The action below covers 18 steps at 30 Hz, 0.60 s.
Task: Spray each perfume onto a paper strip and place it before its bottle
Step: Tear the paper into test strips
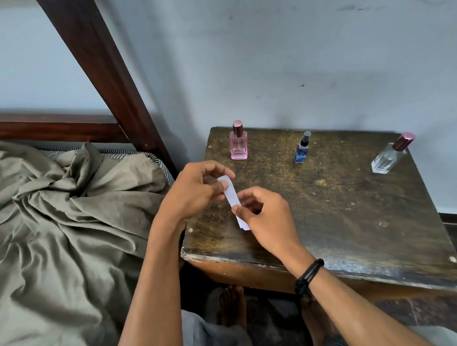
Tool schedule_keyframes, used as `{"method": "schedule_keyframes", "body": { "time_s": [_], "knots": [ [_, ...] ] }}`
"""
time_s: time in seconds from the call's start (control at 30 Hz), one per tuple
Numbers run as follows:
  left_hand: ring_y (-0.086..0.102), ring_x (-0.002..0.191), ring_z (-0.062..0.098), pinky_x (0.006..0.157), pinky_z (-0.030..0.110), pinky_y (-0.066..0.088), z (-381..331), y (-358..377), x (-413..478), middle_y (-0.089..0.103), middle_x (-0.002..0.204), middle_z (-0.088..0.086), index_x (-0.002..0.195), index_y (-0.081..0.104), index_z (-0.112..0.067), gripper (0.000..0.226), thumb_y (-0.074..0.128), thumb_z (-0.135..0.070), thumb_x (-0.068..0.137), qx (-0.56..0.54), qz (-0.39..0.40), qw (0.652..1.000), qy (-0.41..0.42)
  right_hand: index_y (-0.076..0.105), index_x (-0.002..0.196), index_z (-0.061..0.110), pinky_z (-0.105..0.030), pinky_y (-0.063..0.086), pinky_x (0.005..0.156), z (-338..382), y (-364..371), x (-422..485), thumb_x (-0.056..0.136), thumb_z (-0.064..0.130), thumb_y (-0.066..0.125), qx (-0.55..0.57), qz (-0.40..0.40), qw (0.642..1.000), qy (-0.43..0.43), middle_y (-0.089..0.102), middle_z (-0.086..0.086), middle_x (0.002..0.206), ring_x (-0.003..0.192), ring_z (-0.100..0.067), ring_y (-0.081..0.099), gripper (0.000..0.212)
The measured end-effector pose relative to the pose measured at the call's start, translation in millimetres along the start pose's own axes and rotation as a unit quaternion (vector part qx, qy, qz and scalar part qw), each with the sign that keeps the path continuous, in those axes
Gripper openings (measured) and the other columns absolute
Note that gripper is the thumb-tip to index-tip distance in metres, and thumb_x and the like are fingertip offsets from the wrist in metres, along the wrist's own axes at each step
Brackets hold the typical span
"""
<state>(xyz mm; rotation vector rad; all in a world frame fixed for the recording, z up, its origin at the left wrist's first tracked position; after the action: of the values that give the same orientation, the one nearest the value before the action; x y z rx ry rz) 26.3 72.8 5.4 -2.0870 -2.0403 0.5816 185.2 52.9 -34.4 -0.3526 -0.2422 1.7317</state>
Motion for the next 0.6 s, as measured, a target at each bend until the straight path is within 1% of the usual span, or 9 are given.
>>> {"method": "schedule_keyframes", "body": {
  "time_s": [0.1,0.13,0.2,0.27,0.3,0.4,0.5,0.53,0.6],
  "knots": [
    [0.068,0.076,0.017,0.072,0.025,0.061,-6,-2,-3,0.07,0.093,0.022,0.092,0.074,-0.01,0.013,0.068,0.002,0.091,-0.043,-0.021,0.999,-0.001,0.076,0.093,0.027,-0.026,0.056,0.073,3,-3,0,0.09,0.02,0.076,-0.008,-0.026,0.999,-0.017,0.071,0.013,0.078,0.075,-0.002,0.066,0.008],
    [0.069,0.076,0.015,0.07,0.022,0.06,-8,-2,-4,0.07,0.093,0.021,0.093,0.074,-0.007,0.011,0.067,0.001,0.091,-0.061,-0.034,0.998,-0.001,0.077,0.092,0.027,-0.027,0.056,0.072,4,-6,0,0.09,0.02,0.076,-0.014,-0.041,0.999,-0.027,0.07,0.014,0.078,0.074,-0.003,0.065,0.008],
    [0.072,0.079,0.014,0.074,0.025,0.062,-8,-3,-5,0.069,0.097,0.017,0.096,0.074,-0.002,0.007,0.068,-0.002,0.092,-0.112,-0.059,0.992,-0.016,0.077,0.093,0.025,-0.028,0.055,0.071,10,-12,-1,0.091,0.019,0.076,-0.052,-0.082,0.993,-0.066,0.066,0.014,0.081,0.074,-0.004,0.063,0.006],
    [0.073,0.082,0.015,0.077,0.03,0.063,-2,-1,-5,0.069,0.096,0.014,0.099,0.073,-0.001,0.012,0.071,-0.009,0.091,-0.162,-0.077,0.982,-0.053,0.076,0.095,0.022,-0.029,0.053,0.069,17,-16,-5,0.091,0.016,0.075,-0.099,-0.119,0.981,-0.12,0.061,0.014,0.085,0.073,-0.005,0.06,0.007],
    [0.074,0.081,0.016,0.076,0.03,0.063,0,2,-5,0.069,0.093,0.013,0.098,0.073,-0.001,0.013,0.073,-0.01,0.089,-0.179,-0.081,0.978,-0.073,0.075,0.096,0.02,-0.028,0.052,0.067,21,-17,-8,0.091,0.015,0.074,-0.122,-0.133,0.972,-0.148,0.06,0.013,0.087,0.073,-0.006,0.059,0.007],
    [0.073,0.082,0.019,0.073,0.028,0.063,4,8,-6,0.069,0.088,0.011,0.095,0.072,-0.003,0.011,0.075,-0.002,0.085,-0.212,-0.086,0.967,-0.108,0.073,0.1,0.014,-0.03,0.054,0.065,30,-14,-17,0.09,0.011,0.074,-0.195,-0.148,0.944,-0.219,0.06,0.006,0.092,0.076,-0.013,0.06,0.01],
    [0.074,0.089,0.021,0.072,0.026,0.062,2,8,-6,0.074,0.099,0.014,0.099,0.07,-0.005,0.018,0.065,0.009,0.089,-0.237,-0.089,0.962,-0.104,0.073,0.103,0.015,-0.032,0.055,0.066,33,-9,-21,0.088,0.016,0.075,-0.248,-0.139,0.927,-0.245,0.061,0.004,0.097,0.083,-0.016,0.059,0.015],
    [0.075,0.092,0.02,0.072,0.026,0.062,1,7,-6,0.075,0.103,0.014,0.1,0.07,-0.005,0.022,0.061,0.012,0.09,-0.24,-0.088,0.962,-0.099,0.073,0.105,0.016,-0.032,0.055,0.067,33,-9,-21,0.088,0.018,0.076,-0.245,-0.133,0.929,-0.244,0.06,0.005,0.1,0.085,-0.016,0.059,0.017],
    [0.074,0.097,0.02,0.072,0.026,0.061,1,5,-6,0.076,0.104,0.012,0.102,0.069,-0.006,0.028,0.055,0.016,0.091,-0.243,-0.083,0.962,-0.092,0.074,0.107,0.017,-0.032,0.056,0.072,31,-11,-18,0.087,0.02,0.077,-0.204,-0.119,0.944,-0.231,0.058,0.006,0.104,0.089,-0.016,0.06,0.02]
  ]
}}
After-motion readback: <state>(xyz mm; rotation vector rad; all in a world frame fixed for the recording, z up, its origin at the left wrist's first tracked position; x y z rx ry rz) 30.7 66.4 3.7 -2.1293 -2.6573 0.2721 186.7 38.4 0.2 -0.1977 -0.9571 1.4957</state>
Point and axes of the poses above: each hand's wrist, its own x-axis towards the middle knuckle, its own y-axis out of the palm, z = x × y, the point moved 7 cm from there along x, towards the middle knuckle
